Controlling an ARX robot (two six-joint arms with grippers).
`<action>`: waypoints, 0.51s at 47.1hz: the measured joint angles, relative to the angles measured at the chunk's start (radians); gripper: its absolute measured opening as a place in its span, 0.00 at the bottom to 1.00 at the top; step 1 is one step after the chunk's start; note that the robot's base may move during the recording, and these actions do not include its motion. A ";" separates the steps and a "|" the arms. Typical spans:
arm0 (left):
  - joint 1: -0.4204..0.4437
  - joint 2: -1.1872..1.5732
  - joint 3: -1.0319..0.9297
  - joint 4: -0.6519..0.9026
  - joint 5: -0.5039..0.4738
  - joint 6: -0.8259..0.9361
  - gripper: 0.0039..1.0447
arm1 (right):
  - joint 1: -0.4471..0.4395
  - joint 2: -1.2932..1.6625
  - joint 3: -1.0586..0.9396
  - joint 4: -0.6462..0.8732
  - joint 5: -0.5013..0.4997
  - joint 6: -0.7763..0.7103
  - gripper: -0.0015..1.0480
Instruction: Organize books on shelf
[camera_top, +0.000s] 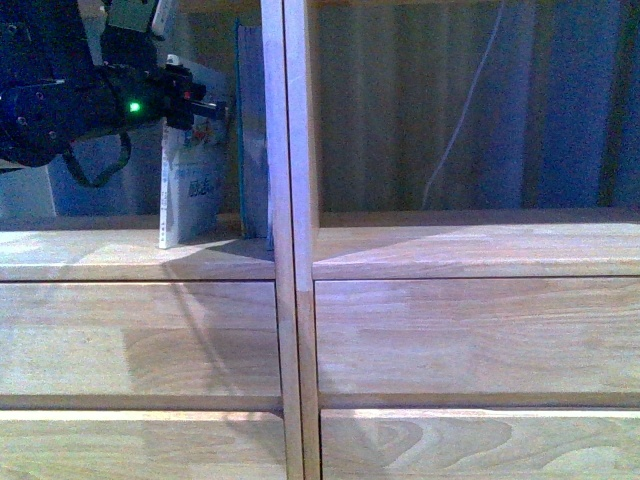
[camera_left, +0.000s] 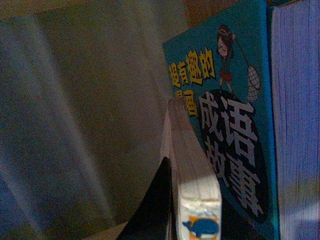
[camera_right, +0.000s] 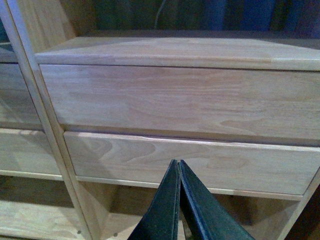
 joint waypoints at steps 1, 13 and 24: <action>-0.003 0.005 0.008 -0.001 -0.002 0.002 0.06 | 0.000 -0.009 -0.003 -0.007 0.000 0.000 0.03; -0.038 0.063 0.090 -0.018 -0.078 0.002 0.06 | 0.000 -0.095 -0.037 -0.040 0.000 -0.001 0.03; -0.051 0.067 0.079 -0.003 -0.111 -0.003 0.44 | 0.000 -0.152 -0.037 -0.096 0.000 -0.001 0.03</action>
